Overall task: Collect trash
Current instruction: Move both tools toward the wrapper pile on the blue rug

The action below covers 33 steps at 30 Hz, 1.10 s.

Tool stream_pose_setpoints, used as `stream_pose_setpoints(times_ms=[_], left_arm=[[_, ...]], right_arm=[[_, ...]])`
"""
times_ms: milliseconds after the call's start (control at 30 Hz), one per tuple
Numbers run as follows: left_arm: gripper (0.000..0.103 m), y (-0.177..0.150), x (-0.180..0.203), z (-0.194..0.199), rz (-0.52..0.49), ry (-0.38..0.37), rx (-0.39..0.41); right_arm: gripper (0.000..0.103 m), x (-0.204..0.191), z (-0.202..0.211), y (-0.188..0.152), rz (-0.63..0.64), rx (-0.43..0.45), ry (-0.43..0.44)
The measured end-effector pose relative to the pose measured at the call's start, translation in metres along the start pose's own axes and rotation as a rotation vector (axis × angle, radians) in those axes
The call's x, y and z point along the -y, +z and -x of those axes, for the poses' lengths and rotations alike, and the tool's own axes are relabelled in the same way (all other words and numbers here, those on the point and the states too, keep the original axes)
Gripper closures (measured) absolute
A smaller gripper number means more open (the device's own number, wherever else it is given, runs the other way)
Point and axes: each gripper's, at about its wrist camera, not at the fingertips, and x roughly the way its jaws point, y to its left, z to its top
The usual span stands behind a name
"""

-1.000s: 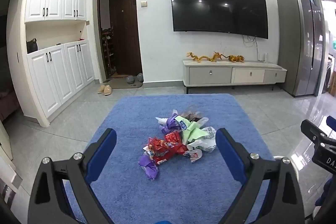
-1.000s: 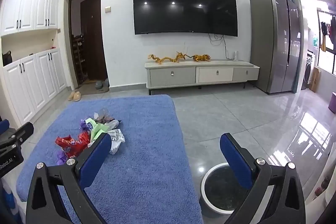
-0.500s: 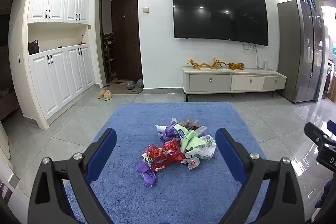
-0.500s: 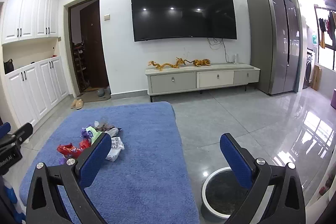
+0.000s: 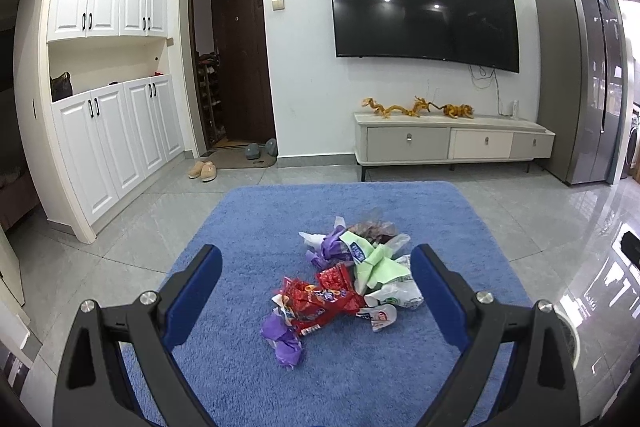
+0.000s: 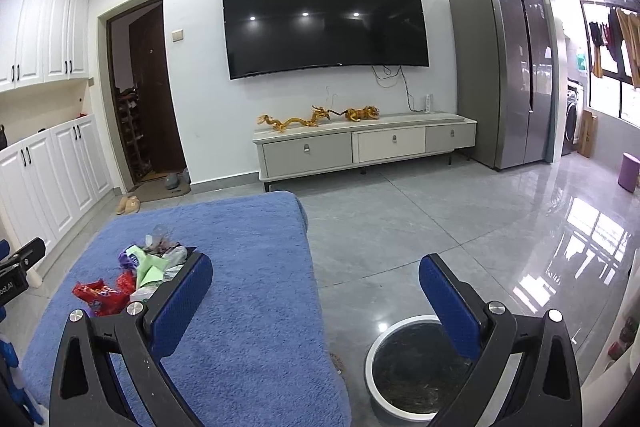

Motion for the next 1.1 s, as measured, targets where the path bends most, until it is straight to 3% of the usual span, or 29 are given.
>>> stream_pose_setpoints(times_ms=[433, 800, 1100], left_arm=[[0.008, 0.010, -0.009, -0.030, 0.025, -0.025, -0.024], [0.008, 0.013, -0.002, -0.048, 0.007, -0.044, -0.027], [0.008, 0.013, -0.009, -0.055, 0.018, -0.039, -0.011]], right_arm=[[0.000, 0.034, -0.015, 0.003, -0.076, 0.001, -0.025], [0.000, 0.035, -0.026, 0.001, -0.071, -0.009, 0.002], [0.000, 0.039, -0.022, 0.009, -0.076, 0.020, -0.043]])
